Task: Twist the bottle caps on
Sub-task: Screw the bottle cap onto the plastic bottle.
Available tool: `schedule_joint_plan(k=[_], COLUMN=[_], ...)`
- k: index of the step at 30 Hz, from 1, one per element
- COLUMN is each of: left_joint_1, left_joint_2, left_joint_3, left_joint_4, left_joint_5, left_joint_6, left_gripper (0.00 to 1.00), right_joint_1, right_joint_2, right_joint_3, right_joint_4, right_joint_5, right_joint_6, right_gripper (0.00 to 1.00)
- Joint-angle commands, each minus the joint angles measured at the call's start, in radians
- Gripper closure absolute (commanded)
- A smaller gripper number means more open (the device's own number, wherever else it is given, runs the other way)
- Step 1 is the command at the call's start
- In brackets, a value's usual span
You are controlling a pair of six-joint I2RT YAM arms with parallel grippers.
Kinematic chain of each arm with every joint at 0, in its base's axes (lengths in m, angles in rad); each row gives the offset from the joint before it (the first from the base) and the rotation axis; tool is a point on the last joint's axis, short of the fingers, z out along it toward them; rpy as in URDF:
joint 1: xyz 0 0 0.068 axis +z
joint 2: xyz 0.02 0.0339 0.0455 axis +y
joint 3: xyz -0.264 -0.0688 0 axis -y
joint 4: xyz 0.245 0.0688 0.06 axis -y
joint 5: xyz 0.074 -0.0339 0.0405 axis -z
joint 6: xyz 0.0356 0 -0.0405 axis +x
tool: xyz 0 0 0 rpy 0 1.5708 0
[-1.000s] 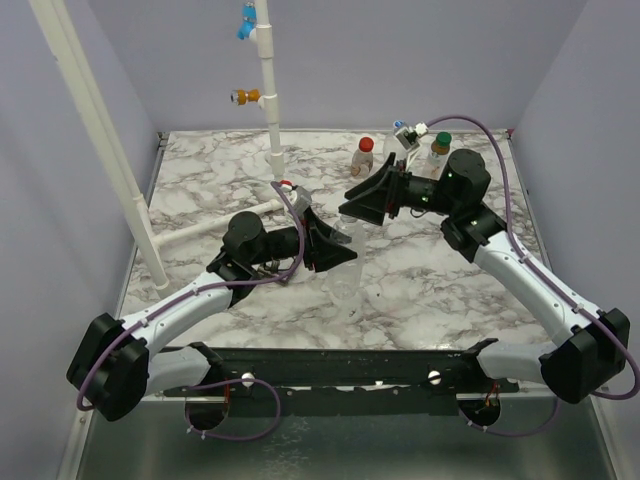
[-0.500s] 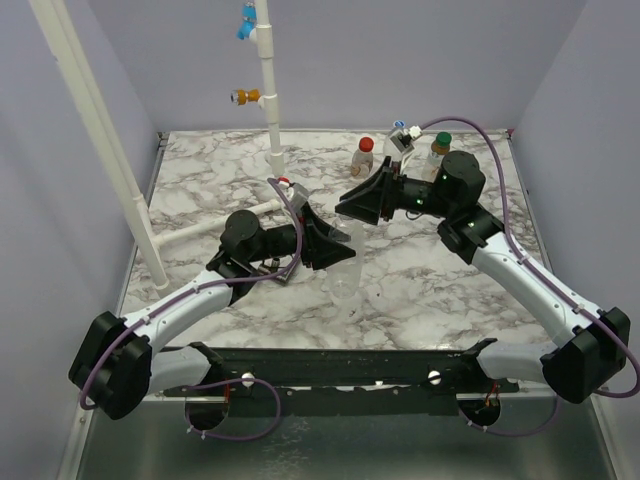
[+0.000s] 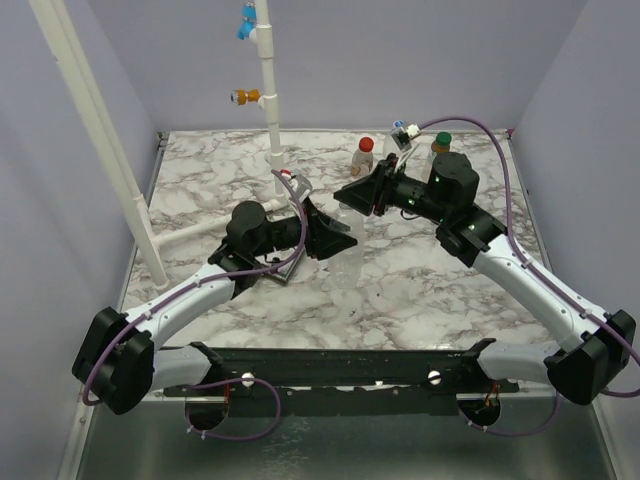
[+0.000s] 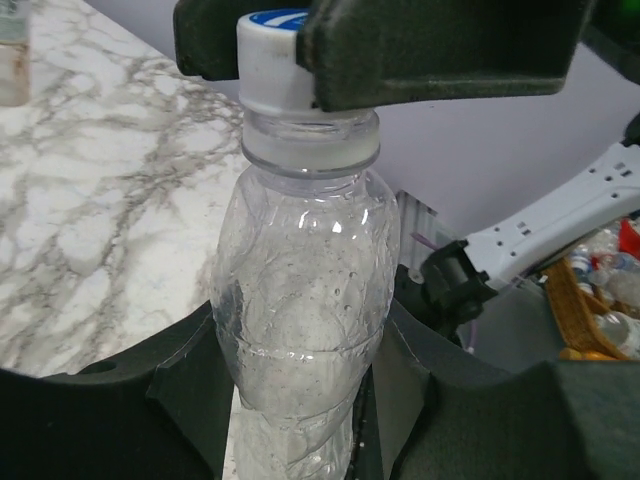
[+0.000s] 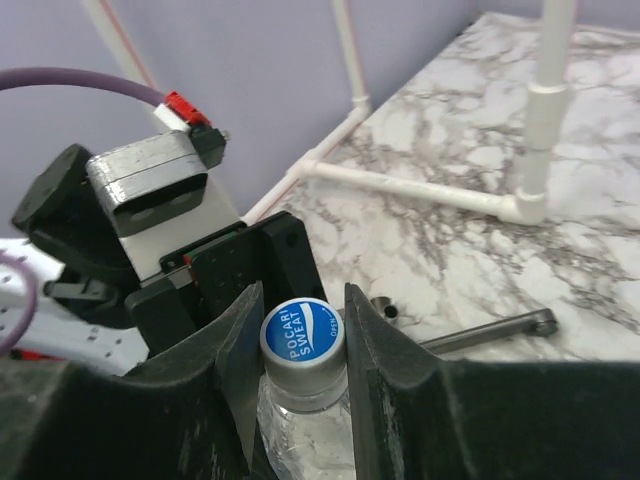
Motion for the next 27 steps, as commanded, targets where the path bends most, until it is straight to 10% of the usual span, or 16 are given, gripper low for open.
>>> schedule_joint_plan(k=[1, 15, 20, 24, 27], left_joint_1=[0.006, -0.039, -0.042, -0.04, -0.038], left_joint_2=[0.014, 0.064, 0.077, 0.082, 0.081], left_joint_3=[0.089, 0.216, 0.217, 0.213, 0.2], left_joint_4=[-0.154, -0.313, -0.34, -0.387, -0.413], left_joint_5=[-0.272, -0.817, -0.796, -0.744, -0.703], left_joint_6=[0.116, 0.208, 0.225, 0.23, 0.23], left_gripper=[1.0, 1.0, 1.0, 1.0, 1.0], right_joint_1=[0.098, 0.277, 0.276, 0.249, 0.194], right_joint_2=[0.008, 0.249, 0.23, 0.2, 0.151], right_joint_3=[0.06, 0.334, 0.345, 0.376, 0.367], right_joint_4=[-0.187, -0.555, -0.52, -0.519, -0.49], right_joint_5=[0.299, 0.918, 0.899, 0.851, 0.754], right_joint_6=[-0.047, 0.13, 0.114, 0.081, 0.053], right_gripper=[0.82, 0.85, 0.56, 0.1, 0.0])
